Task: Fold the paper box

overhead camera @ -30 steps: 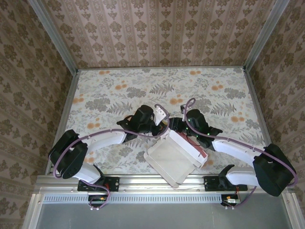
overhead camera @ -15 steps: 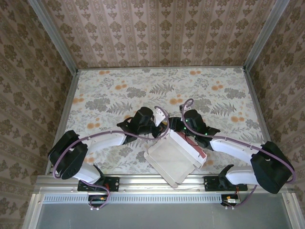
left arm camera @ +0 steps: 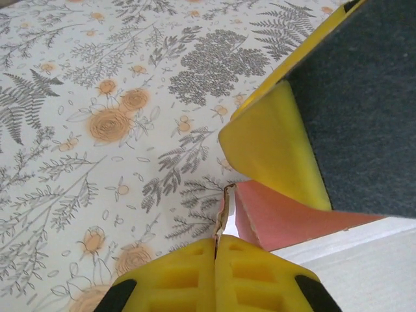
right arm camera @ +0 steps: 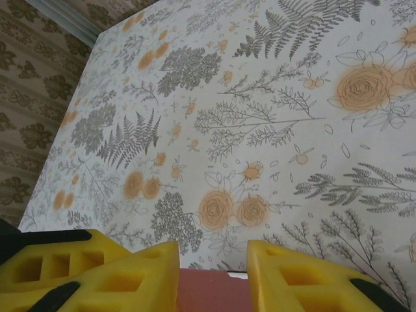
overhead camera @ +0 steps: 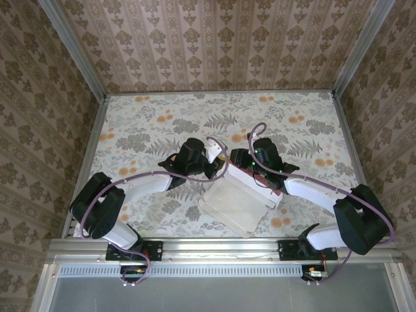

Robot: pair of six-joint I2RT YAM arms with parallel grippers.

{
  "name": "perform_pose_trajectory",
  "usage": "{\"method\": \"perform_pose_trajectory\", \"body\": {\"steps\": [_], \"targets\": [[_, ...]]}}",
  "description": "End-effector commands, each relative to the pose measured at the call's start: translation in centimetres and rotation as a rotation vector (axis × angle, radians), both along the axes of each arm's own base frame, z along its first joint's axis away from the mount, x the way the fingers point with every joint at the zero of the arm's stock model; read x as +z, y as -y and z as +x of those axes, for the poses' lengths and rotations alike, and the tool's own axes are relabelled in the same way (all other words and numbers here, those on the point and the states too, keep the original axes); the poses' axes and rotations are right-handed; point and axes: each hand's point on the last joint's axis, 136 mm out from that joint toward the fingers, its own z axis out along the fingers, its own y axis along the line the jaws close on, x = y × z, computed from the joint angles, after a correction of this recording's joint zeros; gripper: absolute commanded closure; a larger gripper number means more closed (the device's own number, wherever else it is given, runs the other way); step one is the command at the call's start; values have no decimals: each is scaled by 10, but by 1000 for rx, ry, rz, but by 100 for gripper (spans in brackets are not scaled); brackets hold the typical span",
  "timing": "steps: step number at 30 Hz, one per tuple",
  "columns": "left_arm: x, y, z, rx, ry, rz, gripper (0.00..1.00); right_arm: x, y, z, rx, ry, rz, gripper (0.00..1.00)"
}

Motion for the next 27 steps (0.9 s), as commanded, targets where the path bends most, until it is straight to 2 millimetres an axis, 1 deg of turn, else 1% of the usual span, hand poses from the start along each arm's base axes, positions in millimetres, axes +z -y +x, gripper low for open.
{"method": "perform_pose_trajectory", "body": {"steps": [1,5,11,18,22,27], "targets": [[20,12,15,-38,59,-51,100,2,-10,8,56,8,28,64],[15,18,21,-55,40,-75,100,-3,-8,15,51,-4,39,63],[15,25,21,-78,26,-97,100,-7,-6,22,44,-10,47,61],[15,28,19,-101,11,-100,99,-9,-6,24,49,-5,61,53],[14,28,19,-98,8,-92,98,-11,-9,23,69,-10,76,52],[14,28,19,-95,3,-89,98,-22,-10,20,71,-30,78,52]]}}
